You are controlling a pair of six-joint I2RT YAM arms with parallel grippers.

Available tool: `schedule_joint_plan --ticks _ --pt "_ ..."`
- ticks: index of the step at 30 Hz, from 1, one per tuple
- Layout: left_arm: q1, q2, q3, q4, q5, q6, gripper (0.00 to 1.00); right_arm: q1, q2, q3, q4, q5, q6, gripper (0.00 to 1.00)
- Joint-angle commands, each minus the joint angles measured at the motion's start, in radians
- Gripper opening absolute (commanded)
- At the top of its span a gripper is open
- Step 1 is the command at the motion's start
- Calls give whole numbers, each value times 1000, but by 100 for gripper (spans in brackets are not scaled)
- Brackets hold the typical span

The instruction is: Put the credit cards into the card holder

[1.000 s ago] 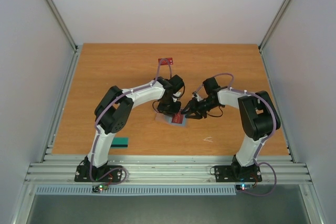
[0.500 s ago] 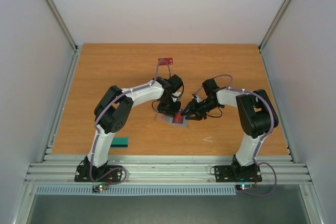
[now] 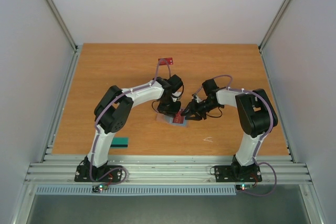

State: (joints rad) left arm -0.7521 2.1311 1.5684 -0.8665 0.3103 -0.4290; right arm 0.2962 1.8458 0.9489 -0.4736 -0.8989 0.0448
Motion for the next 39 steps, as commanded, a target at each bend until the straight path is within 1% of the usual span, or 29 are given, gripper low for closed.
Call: schedule_joint_plan --ticks 1,17,30,38,39 --pt "-4 34 -18 29 21 6 0 9 14 22 18 -20 2 34" --pt "-4 44 -5 47 39 -19 0 25 6 66 -41 -26 -10 31" --pt "-3 0 -24 84 82 -63 0 55 30 69 -45 5 -3 15" --pt "-4 -37 -59 130 137 -112 0 55 11 65 -45 24 0 11" --pt "-4 -44 -63 135 147 -118 0 55 7 66 -53 28 -4 9"
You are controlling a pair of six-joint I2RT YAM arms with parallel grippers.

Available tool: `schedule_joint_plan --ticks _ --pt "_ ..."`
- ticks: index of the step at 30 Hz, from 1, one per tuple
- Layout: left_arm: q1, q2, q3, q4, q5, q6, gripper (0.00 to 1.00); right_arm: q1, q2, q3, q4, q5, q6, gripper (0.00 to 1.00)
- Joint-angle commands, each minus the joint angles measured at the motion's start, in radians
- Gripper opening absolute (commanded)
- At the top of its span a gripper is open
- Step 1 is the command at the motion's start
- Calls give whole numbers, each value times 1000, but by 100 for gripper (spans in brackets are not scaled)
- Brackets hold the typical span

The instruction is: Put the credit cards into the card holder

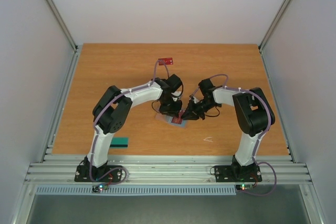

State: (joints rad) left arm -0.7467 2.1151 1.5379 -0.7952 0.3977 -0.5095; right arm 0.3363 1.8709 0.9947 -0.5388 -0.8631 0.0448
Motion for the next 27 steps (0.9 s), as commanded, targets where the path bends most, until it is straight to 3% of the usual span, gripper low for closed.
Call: schedule_joint_plan --ticks 1,4,13,19,27 --pt "-10 -35 -36 67 63 -47 0 15 -21 23 -3 0 -10 7" --pt "-9 -70 -53 80 66 -67 0 15 -28 31 -67 36 -46 1" --pt "21 -178 -50 14 -17 -37 4 15 -65 56 -246 146 -148 1" --pt "39 -169 -64 -39 -68 51 5 15 -57 147 -438 236 -214 1" --pt "40 -150 -144 11 -53 79 5 27 0 248 -574 291 -229 1"
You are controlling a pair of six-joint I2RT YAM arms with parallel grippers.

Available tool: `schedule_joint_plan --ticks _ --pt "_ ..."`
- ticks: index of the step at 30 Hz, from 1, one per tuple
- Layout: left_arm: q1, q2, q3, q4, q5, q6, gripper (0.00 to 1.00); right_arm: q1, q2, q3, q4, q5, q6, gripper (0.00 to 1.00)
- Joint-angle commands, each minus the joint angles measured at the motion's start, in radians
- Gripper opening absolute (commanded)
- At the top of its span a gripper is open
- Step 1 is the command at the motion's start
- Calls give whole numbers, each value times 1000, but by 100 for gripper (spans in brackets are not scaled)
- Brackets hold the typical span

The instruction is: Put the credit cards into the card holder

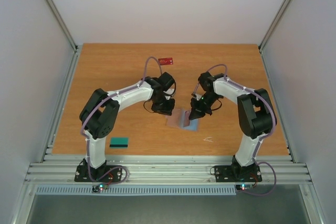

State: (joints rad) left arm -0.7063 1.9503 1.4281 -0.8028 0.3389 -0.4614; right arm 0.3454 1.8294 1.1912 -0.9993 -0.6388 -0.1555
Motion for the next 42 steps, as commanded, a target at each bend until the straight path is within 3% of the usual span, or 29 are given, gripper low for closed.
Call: schedule_joint_plan --ticks 1,11,20,29,42 --pt "0 18 -39 27 12 30 5 28 54 65 -132 83 -29 1" --pt "1 29 -86 74 65 31 5 126 159 230 -232 190 35 5" --pt "8 44 -143 129 139 12 5 210 214 344 -238 156 100 19" --pt "49 29 -185 157 209 -7 4 229 223 380 -179 67 147 21" --pt "83 -316 -125 -79 99 -60 5 233 240 352 -53 -24 230 22"
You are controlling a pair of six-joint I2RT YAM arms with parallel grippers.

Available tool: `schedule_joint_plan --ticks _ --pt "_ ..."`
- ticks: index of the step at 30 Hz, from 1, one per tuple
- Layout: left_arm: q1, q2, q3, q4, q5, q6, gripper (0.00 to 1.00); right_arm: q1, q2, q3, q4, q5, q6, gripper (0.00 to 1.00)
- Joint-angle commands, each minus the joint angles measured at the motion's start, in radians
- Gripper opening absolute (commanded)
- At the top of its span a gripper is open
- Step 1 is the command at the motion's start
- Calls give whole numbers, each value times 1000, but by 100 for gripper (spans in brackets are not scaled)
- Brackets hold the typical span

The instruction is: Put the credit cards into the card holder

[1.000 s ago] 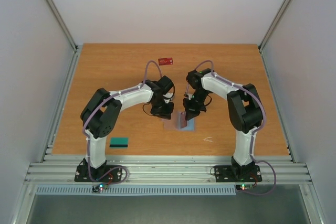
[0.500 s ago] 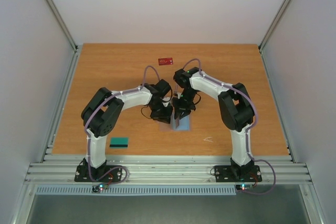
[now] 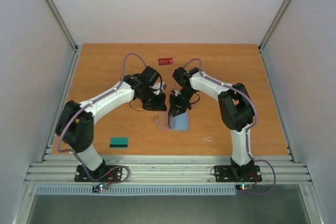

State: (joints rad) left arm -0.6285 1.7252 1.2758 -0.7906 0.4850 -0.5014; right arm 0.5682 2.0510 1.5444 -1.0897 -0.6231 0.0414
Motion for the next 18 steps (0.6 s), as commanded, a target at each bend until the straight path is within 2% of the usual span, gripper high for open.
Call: schedule_joint_plan --ticks 1,13,18 --pt "7 -110 21 -103 -62 -20 5 12 23 0 43 -45 34 22" --pt "88 -322 -130 -217 -265 0 6 29 78 6 148 -171 52 26" --pt "101 -384 -200 -242 -328 -39 9 30 46 35 117 -152 10 35"
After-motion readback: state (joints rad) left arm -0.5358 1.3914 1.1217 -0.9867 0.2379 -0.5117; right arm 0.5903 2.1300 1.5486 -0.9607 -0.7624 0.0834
